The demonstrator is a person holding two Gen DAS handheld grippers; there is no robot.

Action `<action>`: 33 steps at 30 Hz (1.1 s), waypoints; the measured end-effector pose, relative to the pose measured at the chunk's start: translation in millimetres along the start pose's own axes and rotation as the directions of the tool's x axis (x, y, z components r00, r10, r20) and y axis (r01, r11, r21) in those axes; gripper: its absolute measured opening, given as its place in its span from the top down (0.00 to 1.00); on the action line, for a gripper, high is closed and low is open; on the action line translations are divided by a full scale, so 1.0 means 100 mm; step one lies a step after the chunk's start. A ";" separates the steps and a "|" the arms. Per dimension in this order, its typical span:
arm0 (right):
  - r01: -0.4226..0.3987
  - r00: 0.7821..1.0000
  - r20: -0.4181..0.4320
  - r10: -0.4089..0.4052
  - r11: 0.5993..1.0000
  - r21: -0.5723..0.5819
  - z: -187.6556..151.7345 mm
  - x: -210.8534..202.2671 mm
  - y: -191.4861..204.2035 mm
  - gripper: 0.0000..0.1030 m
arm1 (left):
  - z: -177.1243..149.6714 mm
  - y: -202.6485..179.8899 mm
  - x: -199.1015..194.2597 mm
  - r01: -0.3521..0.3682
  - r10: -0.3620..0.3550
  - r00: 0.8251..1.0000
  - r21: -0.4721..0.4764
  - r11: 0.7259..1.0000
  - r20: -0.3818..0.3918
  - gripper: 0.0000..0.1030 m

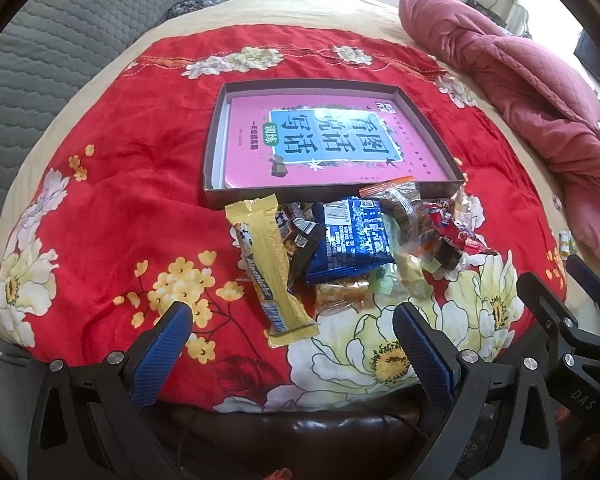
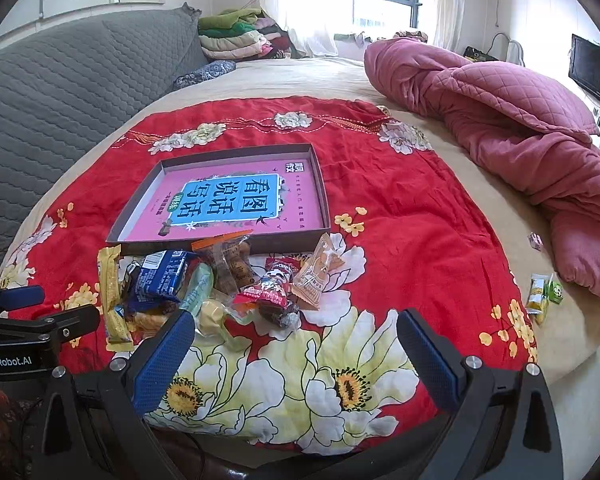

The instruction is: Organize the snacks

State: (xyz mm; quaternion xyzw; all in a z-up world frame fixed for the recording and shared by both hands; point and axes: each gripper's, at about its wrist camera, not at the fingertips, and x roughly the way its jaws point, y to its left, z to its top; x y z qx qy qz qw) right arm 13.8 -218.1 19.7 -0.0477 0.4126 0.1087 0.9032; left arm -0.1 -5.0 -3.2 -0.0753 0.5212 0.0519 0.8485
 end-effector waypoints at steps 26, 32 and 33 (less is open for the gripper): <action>0.001 1.000 -0.008 -0.001 1.000 0.003 -0.02 0.01 0.00 0.01 | -0.03 -0.01 0.04 -0.011 0.011 1.000 0.006 1.000 -0.015 0.03; -0.006 1.000 -0.014 0.006 1.000 0.003 -0.03 0.04 0.00 0.01 | -0.03 -0.01 0.05 -0.012 0.012 1.000 0.007 1.000 -0.015 0.03; -0.007 1.000 -0.014 0.007 1.000 0.003 -0.03 0.05 0.00 0.01 | -0.03 0.00 0.05 -0.011 0.011 1.000 0.006 1.000 -0.015 0.03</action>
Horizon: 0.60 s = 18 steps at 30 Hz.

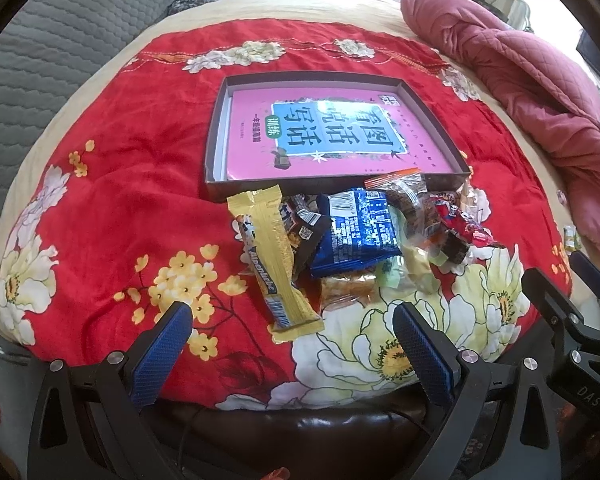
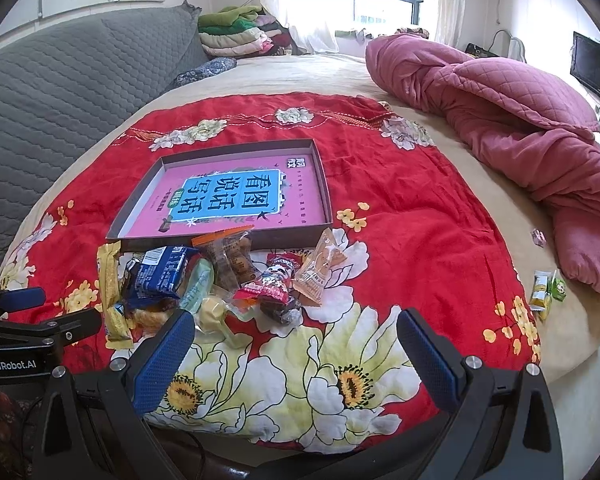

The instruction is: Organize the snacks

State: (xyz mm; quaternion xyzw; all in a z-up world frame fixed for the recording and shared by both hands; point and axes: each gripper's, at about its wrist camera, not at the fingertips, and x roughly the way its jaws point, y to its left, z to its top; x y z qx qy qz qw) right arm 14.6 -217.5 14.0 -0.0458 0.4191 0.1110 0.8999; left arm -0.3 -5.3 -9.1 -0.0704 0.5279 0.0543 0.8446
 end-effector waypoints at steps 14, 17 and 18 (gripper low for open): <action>-0.025 1.000 -0.005 0.025 1.000 0.007 0.03 0.11 0.01 0.01 | 0.01 0.13 0.14 -0.002 0.000 1.000 -0.042 0.999 -0.030 0.03; -0.033 0.999 -0.009 0.033 0.999 0.013 0.04 0.16 0.00 0.01 | 0.02 0.15 0.18 -0.003 0.001 0.999 -0.050 0.999 -0.038 0.03; -0.037 0.999 -0.012 0.038 0.999 0.014 0.05 0.18 0.00 0.01 | 0.02 0.16 0.19 -0.004 0.002 0.999 -0.053 0.999 -0.041 0.03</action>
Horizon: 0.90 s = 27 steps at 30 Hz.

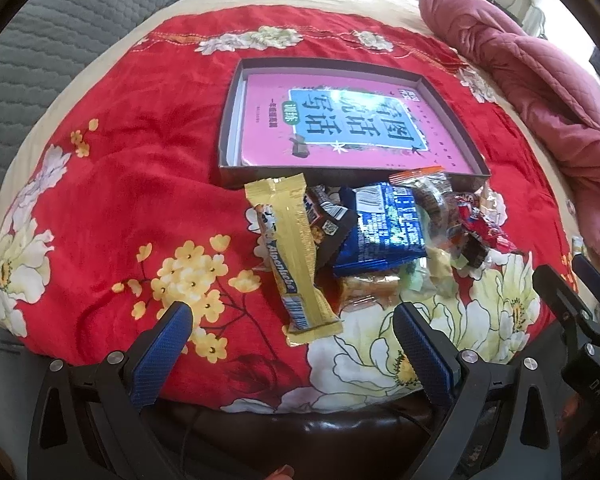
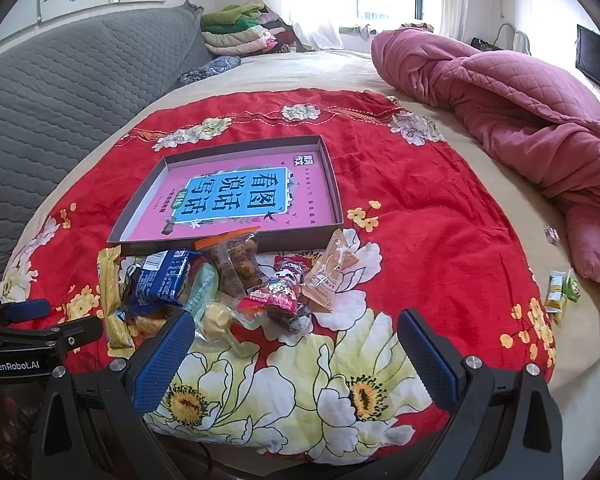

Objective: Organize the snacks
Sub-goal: 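Grasp the yellow snack bar with the left gripper while the right grasps the red panda snack stick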

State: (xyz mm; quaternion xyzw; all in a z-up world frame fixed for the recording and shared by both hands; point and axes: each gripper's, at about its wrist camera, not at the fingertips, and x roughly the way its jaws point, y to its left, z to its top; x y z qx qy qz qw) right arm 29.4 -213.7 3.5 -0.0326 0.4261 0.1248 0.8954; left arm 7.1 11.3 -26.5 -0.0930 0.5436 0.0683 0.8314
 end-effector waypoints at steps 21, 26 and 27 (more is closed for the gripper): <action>-0.042 0.999 -0.015 0.042 0.999 0.021 0.10 0.27 -0.01 0.01 | 0.09 0.37 0.31 0.005 -0.012 0.998 -0.116 0.993 -0.061 0.03; -0.042 0.999 -0.023 0.043 0.999 0.031 0.13 0.36 -0.02 0.01 | 0.12 0.35 0.45 0.026 -0.038 0.995 -0.121 0.992 -0.094 0.03; -0.044 0.999 -0.029 0.045 0.998 0.037 0.13 0.39 -0.03 0.01 | 0.12 0.35 0.47 0.032 -0.044 0.994 -0.122 0.992 -0.098 0.03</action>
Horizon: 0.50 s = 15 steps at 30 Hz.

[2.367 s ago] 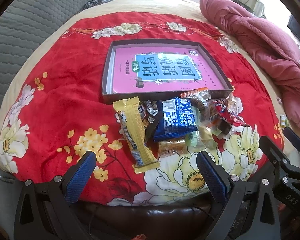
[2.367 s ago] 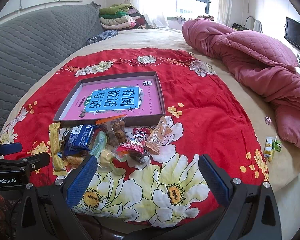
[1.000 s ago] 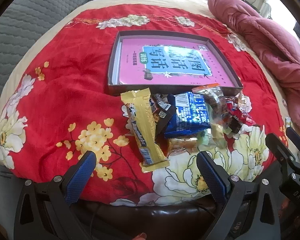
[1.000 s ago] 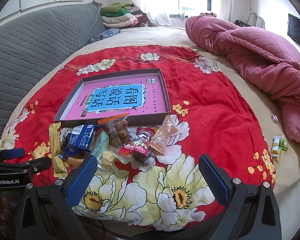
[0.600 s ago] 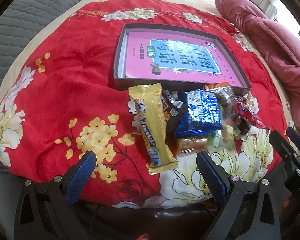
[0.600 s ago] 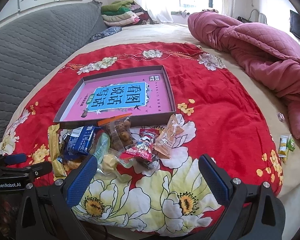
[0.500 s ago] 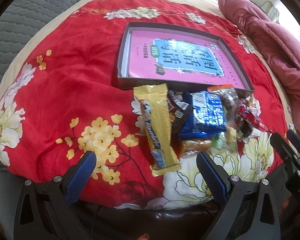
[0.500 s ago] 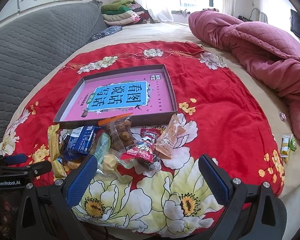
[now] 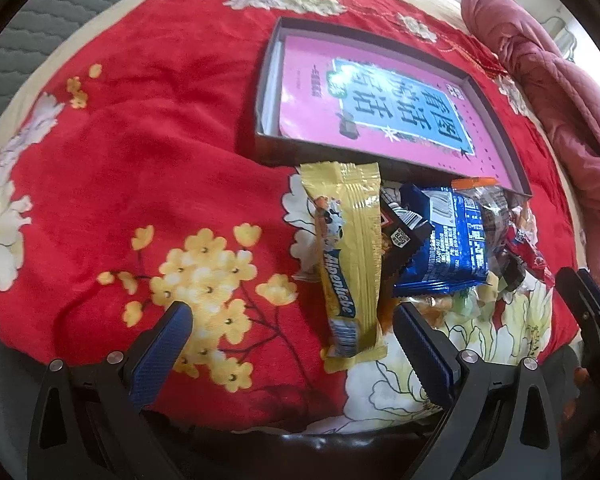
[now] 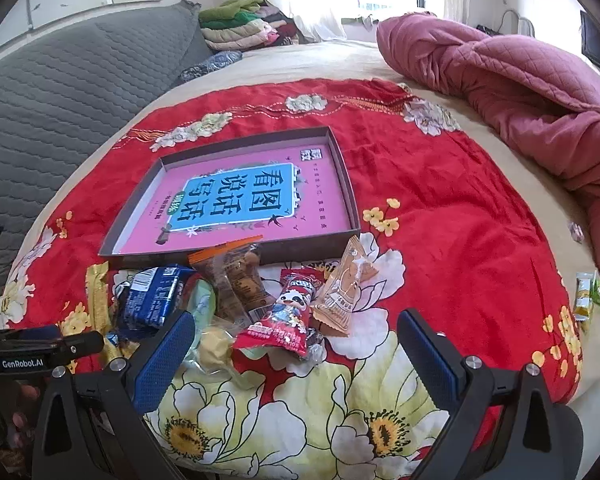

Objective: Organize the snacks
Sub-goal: 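Grasp the yellow snack bar with the left gripper while the right grasps the red panda snack stick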

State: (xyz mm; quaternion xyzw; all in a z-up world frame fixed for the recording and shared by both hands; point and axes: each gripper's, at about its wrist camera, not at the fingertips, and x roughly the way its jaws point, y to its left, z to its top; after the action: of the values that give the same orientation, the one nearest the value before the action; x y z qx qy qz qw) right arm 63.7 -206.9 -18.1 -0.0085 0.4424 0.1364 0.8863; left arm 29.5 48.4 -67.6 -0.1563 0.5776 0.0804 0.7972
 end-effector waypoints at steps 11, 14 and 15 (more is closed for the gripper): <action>0.015 0.999 -0.038 -0.014 0.999 0.030 0.09 0.21 0.00 0.01 | 0.08 -0.15 0.10 -0.002 0.000 1.000 0.048 0.999 0.023 0.03; 0.030 0.998 -0.050 -0.030 1.000 0.007 0.11 0.30 0.04 0.04 | 0.09 -0.15 0.11 0.008 -0.009 1.000 0.049 0.999 0.019 0.06; 0.045 0.997 -0.059 -0.045 0.999 -0.004 0.11 0.34 0.06 0.05 | 0.10 -0.15 0.11 0.011 -0.012 1.000 0.051 0.999 0.020 0.07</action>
State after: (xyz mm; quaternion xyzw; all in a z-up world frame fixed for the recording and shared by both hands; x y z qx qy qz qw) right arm 90.7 -191.8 -37.5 -0.0235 0.4679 0.1166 0.8758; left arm 46.4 36.6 -73.2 -0.1385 0.5703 0.0629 0.8072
